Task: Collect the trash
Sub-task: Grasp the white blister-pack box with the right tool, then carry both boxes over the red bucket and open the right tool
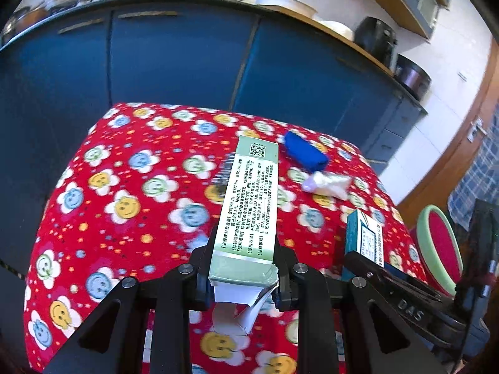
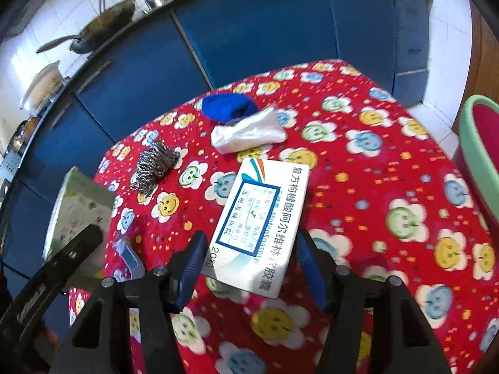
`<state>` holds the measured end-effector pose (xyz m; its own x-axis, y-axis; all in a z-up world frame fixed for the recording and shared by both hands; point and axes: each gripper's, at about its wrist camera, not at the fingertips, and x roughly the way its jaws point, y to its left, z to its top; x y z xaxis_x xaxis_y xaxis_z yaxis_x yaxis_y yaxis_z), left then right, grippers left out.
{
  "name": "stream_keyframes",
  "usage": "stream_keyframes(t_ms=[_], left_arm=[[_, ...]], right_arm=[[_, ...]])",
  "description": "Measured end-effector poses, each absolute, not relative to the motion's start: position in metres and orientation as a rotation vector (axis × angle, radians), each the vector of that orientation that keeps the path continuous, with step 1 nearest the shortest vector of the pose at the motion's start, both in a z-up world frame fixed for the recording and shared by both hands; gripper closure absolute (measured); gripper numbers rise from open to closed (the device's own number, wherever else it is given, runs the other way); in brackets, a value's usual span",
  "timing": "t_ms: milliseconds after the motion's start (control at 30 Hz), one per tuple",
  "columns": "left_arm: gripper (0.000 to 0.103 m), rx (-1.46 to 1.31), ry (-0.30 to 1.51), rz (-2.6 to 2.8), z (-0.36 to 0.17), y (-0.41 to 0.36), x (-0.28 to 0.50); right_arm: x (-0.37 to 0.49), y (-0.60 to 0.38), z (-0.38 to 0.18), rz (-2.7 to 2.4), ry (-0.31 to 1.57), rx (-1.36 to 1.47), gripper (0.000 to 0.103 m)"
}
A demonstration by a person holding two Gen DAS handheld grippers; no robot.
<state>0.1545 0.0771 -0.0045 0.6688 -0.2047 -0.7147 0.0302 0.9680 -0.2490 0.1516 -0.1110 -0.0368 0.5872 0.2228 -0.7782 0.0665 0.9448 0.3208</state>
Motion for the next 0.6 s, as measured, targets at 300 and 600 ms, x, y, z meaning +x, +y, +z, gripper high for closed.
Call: stream_keyframes(t_ms=[300,600], left_arm=[[0.077,-0.143,0.840,-0.248,0.004,0.021,0.152],[0.077,-0.080,0.849,-0.364,0.011,-0.041,0.152]], right_arm=[[0.120,-0.163,-0.019,0.088,0.899,0.348,0.042],[0.092,-0.225,-0.005,0.010,0.835,0.368,0.042]])
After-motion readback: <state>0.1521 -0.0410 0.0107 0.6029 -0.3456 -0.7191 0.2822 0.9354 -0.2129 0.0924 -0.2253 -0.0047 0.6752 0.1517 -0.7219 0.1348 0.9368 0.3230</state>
